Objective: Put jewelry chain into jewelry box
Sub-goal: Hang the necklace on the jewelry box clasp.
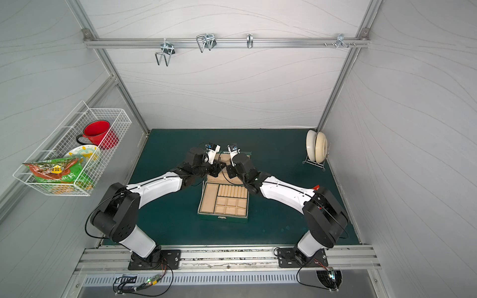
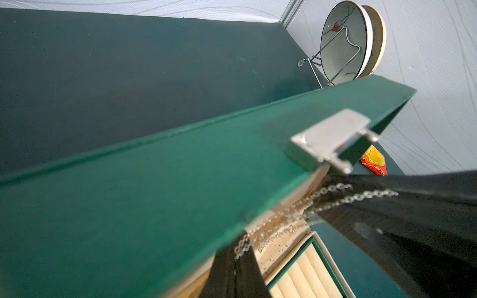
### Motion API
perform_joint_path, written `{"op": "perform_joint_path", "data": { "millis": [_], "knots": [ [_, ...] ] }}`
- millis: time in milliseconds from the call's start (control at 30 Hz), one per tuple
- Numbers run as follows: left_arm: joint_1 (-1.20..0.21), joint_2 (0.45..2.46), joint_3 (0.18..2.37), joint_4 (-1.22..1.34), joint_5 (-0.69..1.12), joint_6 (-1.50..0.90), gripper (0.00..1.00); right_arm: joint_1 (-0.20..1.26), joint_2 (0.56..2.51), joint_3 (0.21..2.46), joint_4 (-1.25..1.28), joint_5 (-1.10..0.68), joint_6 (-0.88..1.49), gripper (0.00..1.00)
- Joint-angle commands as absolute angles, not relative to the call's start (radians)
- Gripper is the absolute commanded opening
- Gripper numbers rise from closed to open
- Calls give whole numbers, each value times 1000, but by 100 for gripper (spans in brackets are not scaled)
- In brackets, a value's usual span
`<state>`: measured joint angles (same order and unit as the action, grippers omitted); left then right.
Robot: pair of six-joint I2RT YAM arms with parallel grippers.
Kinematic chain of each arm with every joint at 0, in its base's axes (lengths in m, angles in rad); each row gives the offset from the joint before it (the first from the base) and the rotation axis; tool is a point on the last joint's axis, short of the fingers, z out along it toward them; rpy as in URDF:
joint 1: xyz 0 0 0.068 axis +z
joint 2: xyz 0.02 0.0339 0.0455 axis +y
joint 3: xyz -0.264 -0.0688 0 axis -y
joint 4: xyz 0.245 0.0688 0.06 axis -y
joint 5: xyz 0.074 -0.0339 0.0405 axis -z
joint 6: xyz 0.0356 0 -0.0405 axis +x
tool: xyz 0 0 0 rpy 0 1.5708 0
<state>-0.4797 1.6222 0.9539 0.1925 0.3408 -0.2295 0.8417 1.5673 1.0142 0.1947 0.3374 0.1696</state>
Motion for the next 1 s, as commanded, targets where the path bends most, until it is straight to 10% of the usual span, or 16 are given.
{"op": "perform_joint_path", "data": {
  "millis": [0, 967],
  "knots": [
    [-475, 1641, 1003, 249, 333, -250, 3, 834, 1583, 1031, 206, 327, 190, 0],
    [-476, 1525, 900, 388, 226, -464, 0, 839, 1565, 1011, 232, 341, 215, 1]
  ]
}}
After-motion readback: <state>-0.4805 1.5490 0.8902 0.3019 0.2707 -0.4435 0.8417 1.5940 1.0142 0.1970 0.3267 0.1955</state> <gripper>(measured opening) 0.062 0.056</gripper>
